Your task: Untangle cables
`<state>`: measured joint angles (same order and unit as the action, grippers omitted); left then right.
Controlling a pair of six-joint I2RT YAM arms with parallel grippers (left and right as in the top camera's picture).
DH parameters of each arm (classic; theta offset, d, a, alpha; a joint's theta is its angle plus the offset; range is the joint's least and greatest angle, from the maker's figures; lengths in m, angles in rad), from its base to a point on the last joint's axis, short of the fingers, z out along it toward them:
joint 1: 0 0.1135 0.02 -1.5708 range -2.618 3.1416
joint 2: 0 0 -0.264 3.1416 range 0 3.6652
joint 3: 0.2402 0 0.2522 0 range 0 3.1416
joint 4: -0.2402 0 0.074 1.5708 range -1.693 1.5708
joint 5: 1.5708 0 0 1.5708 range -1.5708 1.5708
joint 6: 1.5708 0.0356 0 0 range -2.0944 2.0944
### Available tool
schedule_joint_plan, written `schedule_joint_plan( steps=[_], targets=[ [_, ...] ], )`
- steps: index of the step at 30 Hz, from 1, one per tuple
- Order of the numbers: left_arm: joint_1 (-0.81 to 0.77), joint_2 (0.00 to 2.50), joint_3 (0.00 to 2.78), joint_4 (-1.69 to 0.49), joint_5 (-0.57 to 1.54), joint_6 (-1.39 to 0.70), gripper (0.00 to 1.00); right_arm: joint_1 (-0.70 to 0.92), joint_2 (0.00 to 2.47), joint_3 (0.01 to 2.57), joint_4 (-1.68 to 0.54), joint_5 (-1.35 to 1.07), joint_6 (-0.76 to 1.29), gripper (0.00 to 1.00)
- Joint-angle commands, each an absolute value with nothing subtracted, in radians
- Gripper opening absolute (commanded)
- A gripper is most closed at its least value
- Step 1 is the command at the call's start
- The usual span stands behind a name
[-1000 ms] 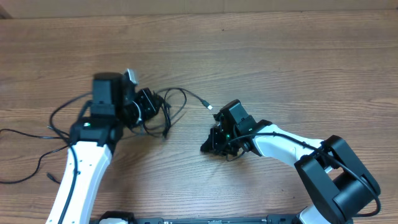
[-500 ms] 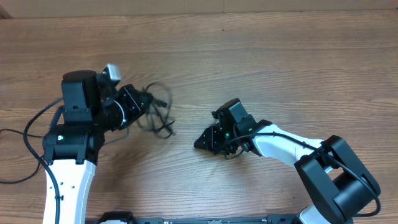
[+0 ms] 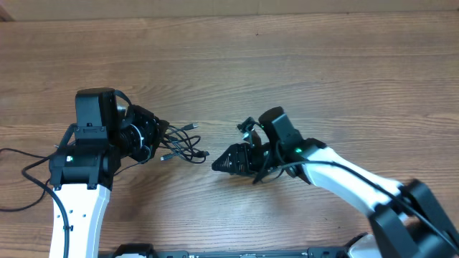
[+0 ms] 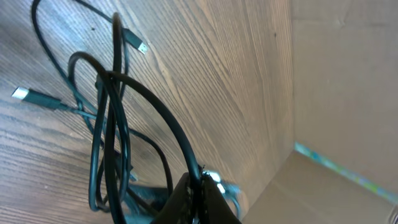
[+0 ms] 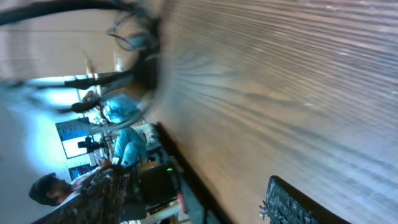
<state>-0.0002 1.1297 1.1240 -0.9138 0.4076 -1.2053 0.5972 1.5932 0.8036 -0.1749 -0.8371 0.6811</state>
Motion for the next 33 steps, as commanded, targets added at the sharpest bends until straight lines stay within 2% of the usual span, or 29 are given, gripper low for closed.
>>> schedule_joint_plan(
  steps=[1, 4, 5, 7, 10, 12, 13, 21, 24, 33],
  targets=[
    [-0.001, 1.126, 1.134, -0.915, 0.394, -1.28, 0.05, 0.596, 1.446, 0.807, -0.246, -0.741, 0.786, 0.72],
    [-0.009, 1.126, 1.134, -0.916, 0.392, -1.285, 0.04, 0.596, 1.369, 0.807, -0.302, -0.643, 0.954, 0.76],
    [-0.015, 1.126, 1.134, -0.916, 0.392, -1.275, 0.04, 0.596, 1.354, 0.807, -0.294, -0.632, 1.01, 0.8],
    [-0.037, 1.126, 1.134, -0.915, 0.393, -1.226, 0.04, 0.596, 1.347, 0.807, -0.241, -0.626, 1.123, 0.81],
    [-0.07, 1.126, 1.134, -0.914, 0.392, -1.155, 0.04, 0.596, 1.351, 0.807, -0.186, -0.589, 1.205, 0.73],
    [-0.095, 1.126, 1.134, -0.911, 0.393, -1.113, 0.04, 0.596, 1.351, 0.807, -0.184, -0.559, 1.342, 0.61],
    [-0.102, 1.126, 1.134, -0.911, 0.393, -1.106, 0.04, 0.597, 1.351, 0.807, -0.184, -0.558, 1.39, 0.59],
    [-0.175, 1.126, 1.134, -0.878, 0.393, -1.031, 0.04, 0.658, 1.352, 0.807, -0.121, -0.547, 1.645, 0.58],
    [-0.189, 1.126, 1.134, -0.876, 0.393, -1.031, 0.05, 0.673, 1.352, 0.807, -0.101, -0.535, 1.71, 0.55],
    [-0.246, 1.126, 1.134, -0.871, 0.393, -1.032, 0.04, 0.68, 1.352, 0.807, -0.082, -0.505, 1.785, 0.52]
  ],
)
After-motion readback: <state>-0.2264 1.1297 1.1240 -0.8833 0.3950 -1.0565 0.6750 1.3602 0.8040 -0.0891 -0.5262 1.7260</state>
